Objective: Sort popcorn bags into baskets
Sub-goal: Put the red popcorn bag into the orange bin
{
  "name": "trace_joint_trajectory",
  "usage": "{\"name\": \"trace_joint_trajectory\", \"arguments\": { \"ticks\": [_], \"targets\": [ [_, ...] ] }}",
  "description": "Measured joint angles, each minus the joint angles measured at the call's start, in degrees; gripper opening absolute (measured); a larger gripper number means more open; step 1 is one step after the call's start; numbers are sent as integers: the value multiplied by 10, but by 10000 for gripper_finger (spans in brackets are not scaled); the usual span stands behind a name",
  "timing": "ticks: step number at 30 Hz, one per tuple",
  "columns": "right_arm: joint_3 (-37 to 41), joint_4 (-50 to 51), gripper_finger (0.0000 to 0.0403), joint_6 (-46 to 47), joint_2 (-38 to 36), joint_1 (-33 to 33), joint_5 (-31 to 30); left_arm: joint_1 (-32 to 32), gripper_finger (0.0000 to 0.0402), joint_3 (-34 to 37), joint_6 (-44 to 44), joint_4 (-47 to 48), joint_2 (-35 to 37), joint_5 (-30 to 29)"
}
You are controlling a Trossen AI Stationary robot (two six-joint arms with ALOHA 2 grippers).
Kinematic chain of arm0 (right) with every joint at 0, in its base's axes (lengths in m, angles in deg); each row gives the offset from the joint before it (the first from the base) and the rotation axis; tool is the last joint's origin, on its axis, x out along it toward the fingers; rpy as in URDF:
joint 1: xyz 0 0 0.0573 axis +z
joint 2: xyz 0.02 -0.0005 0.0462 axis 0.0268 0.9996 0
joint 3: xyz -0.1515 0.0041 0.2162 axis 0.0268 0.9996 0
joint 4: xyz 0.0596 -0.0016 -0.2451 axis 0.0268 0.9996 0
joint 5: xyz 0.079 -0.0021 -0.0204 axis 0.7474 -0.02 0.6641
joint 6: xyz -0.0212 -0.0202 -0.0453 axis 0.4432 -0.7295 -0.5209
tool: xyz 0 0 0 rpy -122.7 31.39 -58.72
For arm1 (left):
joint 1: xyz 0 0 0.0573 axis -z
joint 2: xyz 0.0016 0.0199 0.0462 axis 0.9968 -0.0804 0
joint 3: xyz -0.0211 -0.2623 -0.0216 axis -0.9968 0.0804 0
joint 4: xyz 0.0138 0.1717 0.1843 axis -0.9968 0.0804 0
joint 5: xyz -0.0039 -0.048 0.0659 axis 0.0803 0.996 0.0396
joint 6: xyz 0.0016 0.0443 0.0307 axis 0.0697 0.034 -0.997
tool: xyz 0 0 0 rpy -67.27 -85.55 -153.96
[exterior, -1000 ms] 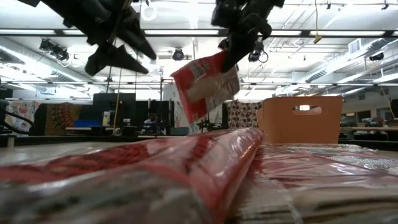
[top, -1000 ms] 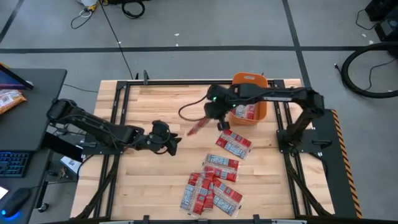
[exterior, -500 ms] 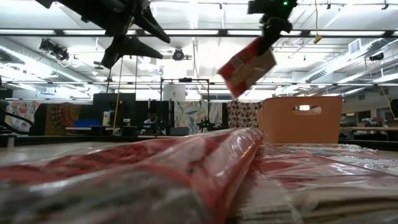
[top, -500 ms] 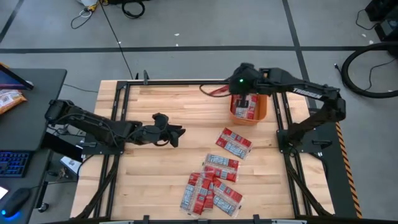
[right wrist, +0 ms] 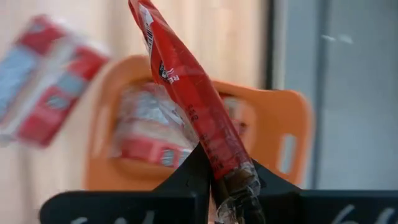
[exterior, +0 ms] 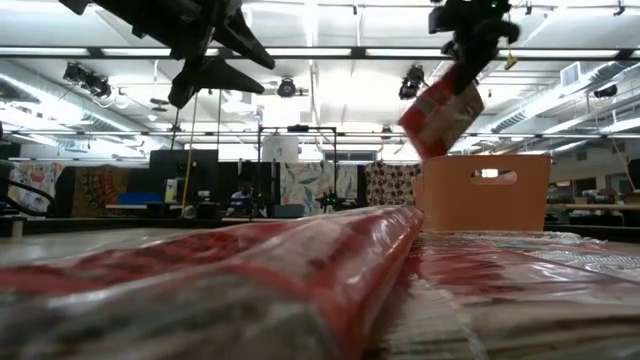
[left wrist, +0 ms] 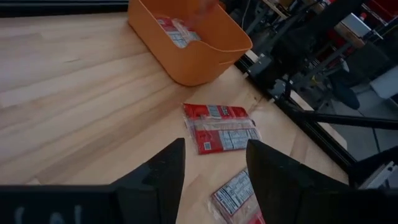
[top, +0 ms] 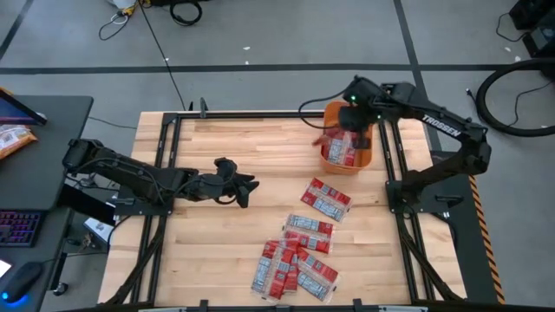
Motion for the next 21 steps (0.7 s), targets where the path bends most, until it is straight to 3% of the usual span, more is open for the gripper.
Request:
{"name": "trace_joint_trajectory", "arguments": {
  "ticks": [4, 9, 15, 21],
  "targets": [
    [15, 13, 34, -67, -1, -34, 63, 0, 176, 0, 0, 0, 0, 1],
    [72, 16, 34, -107, 0, -78, 14, 0, 176, 0, 0, 0, 0, 2],
    [142, -19, 36, -115, 0, -118, 24, 0, 176, 0, 6, -3, 0, 7],
    [183, -80, 78, -107, 0, -144, 19, 0, 176, 0, 7, -5, 0, 18]
  ]
}}
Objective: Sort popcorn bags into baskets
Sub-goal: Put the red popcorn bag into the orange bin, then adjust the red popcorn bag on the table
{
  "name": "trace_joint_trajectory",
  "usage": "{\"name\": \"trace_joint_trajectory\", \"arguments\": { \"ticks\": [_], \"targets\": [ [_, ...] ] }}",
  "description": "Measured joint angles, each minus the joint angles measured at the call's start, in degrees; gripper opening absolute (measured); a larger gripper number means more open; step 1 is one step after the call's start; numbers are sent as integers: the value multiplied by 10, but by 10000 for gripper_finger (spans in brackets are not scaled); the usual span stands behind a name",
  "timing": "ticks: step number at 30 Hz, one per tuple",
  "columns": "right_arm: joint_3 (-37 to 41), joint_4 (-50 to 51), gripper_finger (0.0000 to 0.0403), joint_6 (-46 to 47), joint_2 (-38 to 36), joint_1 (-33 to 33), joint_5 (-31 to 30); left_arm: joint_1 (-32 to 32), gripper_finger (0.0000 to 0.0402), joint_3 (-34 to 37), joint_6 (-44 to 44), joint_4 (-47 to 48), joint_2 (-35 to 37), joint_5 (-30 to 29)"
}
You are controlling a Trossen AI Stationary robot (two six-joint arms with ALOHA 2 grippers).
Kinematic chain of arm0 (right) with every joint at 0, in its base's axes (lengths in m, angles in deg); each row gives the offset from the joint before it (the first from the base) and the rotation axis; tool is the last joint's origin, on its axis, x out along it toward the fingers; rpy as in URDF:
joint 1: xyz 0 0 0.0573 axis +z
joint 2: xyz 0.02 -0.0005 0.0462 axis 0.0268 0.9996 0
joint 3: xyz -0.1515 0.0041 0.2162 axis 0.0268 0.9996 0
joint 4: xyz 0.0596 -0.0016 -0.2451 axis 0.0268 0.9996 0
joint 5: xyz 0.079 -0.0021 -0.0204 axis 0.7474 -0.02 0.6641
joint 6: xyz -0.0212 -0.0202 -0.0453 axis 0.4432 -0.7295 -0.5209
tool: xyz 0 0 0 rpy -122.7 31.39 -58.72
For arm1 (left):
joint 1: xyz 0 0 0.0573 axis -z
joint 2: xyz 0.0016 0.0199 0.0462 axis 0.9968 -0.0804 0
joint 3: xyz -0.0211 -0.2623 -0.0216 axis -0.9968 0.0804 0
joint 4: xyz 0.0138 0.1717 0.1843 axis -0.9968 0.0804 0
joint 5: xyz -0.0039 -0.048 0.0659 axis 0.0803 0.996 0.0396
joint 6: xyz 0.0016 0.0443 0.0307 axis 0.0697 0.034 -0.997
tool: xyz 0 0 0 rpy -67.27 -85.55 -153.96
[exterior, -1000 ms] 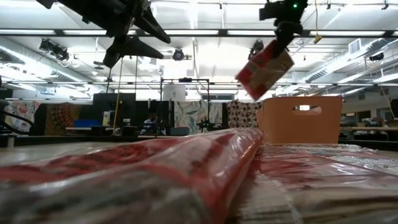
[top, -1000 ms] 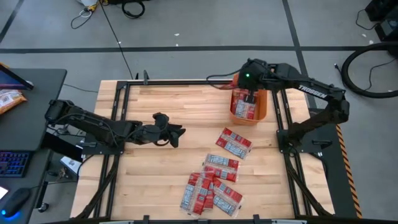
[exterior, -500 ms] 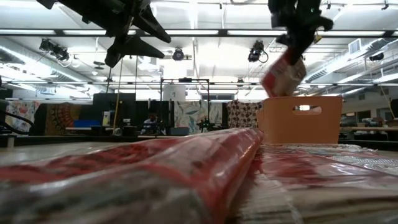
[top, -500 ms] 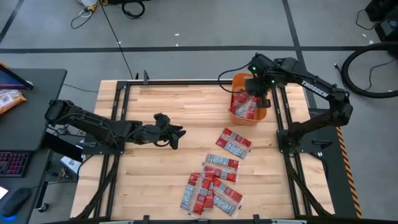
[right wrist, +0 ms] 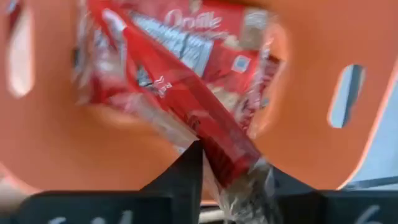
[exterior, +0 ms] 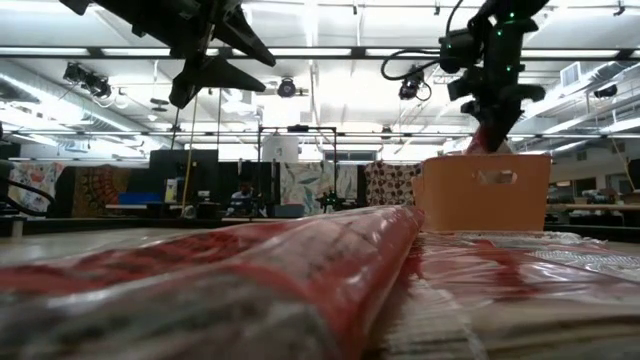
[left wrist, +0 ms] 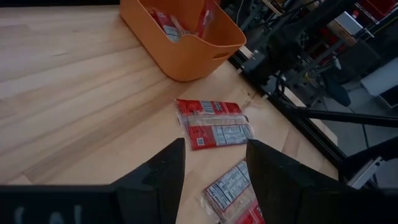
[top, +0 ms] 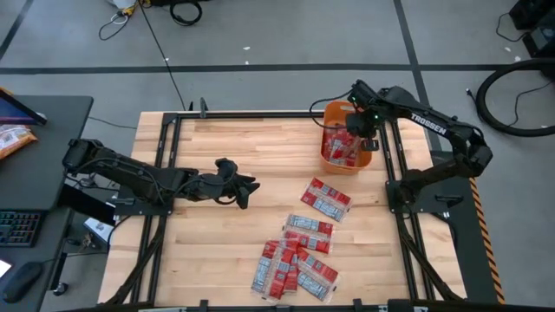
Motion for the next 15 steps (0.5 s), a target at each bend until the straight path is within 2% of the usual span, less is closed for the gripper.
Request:
{"name": "trace_joint_trajectory", "arguments": {
  "ticks": [4, 10, 15],
  "targets": [
    [-3, -38, 117, 13, 0, -8, -21, 0, 176, 0, 0, 0, 0, 0],
    [-22, -67, 162, 46, 0, -9, -115, 0, 176, 0, 3, -1, 0, 0],
    [-49, -62, 177, 77, 0, -8, -125, 0, 176, 0, 4, -1, 0, 10]
  ]
}}
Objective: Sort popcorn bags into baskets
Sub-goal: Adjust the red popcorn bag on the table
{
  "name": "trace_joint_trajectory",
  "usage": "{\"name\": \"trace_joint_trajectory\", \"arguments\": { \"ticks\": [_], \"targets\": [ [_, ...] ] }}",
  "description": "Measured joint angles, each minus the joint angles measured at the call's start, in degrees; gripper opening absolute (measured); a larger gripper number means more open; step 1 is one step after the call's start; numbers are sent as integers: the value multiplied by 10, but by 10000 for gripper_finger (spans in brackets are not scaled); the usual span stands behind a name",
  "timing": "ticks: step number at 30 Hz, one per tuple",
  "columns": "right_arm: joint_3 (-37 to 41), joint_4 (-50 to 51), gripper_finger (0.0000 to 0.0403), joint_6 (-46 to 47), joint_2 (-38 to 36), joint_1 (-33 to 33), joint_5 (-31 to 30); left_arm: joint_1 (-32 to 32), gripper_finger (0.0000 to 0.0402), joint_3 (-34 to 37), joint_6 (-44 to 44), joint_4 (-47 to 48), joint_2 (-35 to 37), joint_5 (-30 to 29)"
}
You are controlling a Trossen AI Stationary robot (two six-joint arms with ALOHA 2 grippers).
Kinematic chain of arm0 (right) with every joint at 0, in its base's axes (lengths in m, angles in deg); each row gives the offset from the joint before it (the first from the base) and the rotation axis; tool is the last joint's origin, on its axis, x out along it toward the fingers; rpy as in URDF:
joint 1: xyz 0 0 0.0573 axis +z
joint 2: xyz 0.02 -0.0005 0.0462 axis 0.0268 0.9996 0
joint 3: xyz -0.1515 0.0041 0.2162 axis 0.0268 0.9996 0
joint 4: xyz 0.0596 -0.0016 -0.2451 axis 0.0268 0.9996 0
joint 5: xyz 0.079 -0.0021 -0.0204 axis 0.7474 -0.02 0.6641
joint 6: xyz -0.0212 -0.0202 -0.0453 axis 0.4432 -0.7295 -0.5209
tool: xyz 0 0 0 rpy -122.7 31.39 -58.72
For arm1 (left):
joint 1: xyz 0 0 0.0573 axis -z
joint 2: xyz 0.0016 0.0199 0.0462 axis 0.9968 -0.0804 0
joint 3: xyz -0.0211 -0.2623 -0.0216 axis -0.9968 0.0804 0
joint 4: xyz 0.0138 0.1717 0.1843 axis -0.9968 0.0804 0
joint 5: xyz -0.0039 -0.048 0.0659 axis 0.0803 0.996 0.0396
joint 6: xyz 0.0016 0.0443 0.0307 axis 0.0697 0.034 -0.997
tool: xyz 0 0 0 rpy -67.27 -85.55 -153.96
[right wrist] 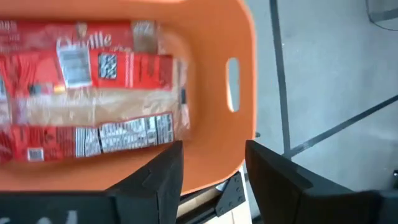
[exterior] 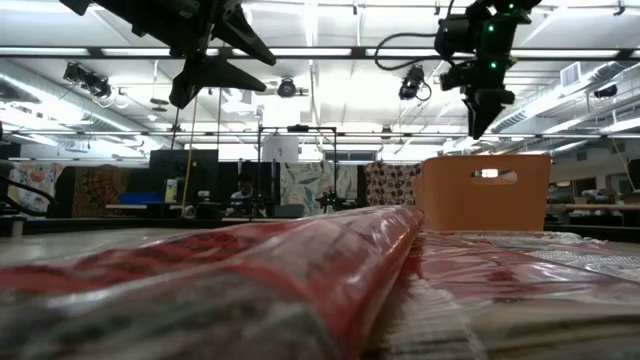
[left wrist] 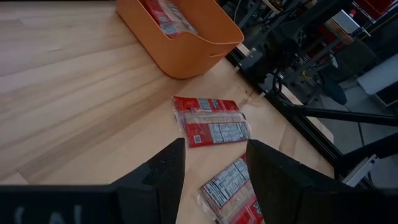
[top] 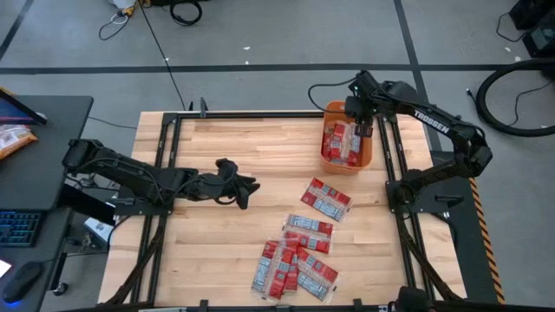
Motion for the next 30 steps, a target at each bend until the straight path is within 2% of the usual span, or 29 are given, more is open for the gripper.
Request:
{"name": "trace_joint_trajectory", "arguments": {
  "ticks": [5, 8, 11, 17, 19, 26, 30],
  "targets": [
    [-42, 11, 177, 52, 0, 8, 12, 1, 176, 0, 2, -23, 0, 21],
    [-72, 18, 177, 91, 0, 19, 65, 1, 176, 0, 8, -47, 0, 37],
    [-94, 18, 177, 130, 0, 29, 162, 1, 176, 0, 7, -69, 0, 53],
    [-101, 6, 176, 170, 0, 49, 395, 16, 176, 0, -21, -141, -3, 64],
    [-101, 6, 176, 170, 0, 59, 442, 21, 176, 0, -18, -147, -3, 64],
    [-101, -14, 176, 175, 0, 106, 458, 41, 176, 0, 44, -154, -34, 44],
    [-101, -28, 176, 174, 0, 147, 460, 51, 176, 0, 79, -197, -69, 44]
  ]
}}
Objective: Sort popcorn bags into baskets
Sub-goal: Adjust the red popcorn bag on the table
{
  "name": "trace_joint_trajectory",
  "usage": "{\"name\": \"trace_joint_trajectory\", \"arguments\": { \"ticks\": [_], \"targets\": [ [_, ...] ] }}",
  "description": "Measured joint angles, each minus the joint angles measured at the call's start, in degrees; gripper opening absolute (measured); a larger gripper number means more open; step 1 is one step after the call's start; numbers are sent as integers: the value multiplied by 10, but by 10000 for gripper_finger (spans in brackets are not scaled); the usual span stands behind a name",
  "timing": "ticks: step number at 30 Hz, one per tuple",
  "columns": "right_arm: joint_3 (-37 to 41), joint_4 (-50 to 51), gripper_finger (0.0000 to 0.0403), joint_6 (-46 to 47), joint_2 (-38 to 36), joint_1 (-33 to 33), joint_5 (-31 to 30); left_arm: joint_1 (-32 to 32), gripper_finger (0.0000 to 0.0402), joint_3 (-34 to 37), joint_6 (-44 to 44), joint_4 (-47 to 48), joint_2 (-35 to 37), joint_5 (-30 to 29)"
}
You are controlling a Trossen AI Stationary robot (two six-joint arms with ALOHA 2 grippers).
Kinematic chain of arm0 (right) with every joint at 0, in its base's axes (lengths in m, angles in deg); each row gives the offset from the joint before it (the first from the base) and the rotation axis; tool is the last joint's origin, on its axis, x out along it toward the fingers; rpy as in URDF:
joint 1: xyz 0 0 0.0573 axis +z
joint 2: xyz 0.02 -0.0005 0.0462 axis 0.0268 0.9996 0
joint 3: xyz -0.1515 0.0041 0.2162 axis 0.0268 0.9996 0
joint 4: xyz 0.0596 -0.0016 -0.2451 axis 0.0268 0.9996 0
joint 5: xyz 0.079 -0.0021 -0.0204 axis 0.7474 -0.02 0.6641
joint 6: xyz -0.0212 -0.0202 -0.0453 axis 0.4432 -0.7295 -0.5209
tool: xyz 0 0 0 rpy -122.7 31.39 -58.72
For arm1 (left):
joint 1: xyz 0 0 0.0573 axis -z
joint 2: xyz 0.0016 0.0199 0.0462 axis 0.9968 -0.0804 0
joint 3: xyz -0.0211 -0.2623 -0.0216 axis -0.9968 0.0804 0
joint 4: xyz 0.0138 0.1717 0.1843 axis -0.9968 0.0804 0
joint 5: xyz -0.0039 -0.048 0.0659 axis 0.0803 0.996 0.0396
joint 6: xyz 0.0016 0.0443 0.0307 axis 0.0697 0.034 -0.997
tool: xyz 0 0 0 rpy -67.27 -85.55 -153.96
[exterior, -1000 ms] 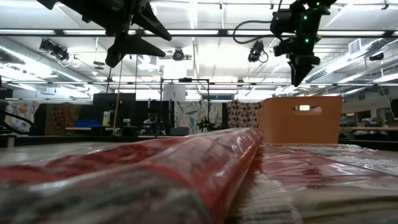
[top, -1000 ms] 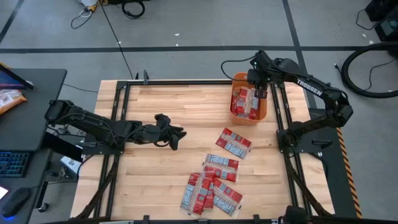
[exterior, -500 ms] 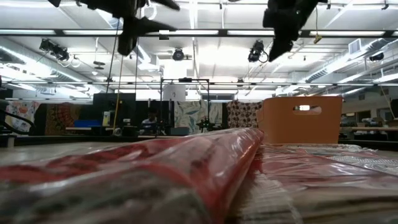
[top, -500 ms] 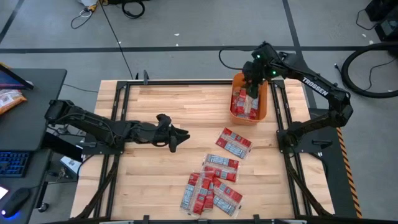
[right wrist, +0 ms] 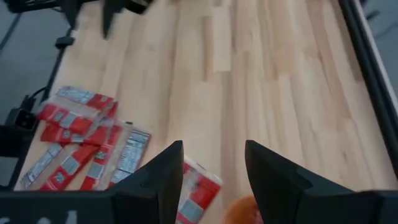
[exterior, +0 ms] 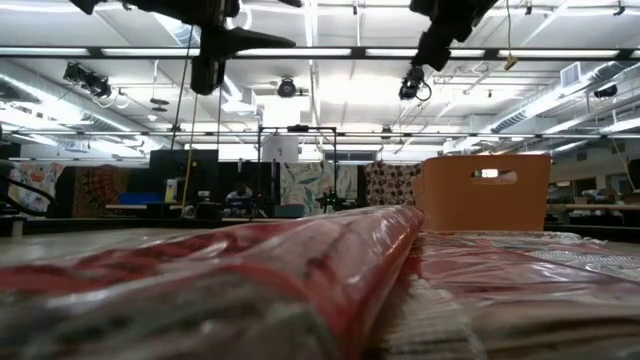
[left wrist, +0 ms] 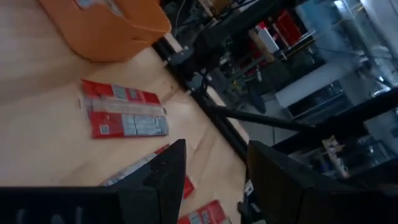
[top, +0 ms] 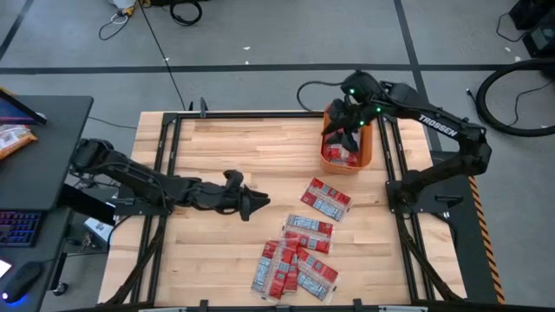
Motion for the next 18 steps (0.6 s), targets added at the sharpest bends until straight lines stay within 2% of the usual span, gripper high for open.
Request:
{"name": "trace_joint_trajectory", "arguments": {
  "ticks": [4, 10, 18],
  "targets": [
    [0, -15, 176, -4, 0, 37, 0, 9, 176, -1, 33, -61, -41, -6],
    [9, -20, 176, -5, 0, 83, -2, 19, 176, -72, 49, -44, -115, -6],
    [34, 3, 176, 34, 0, 135, -6, 21, 176, -206, 46, 122, -190, 41]
  ]
}}
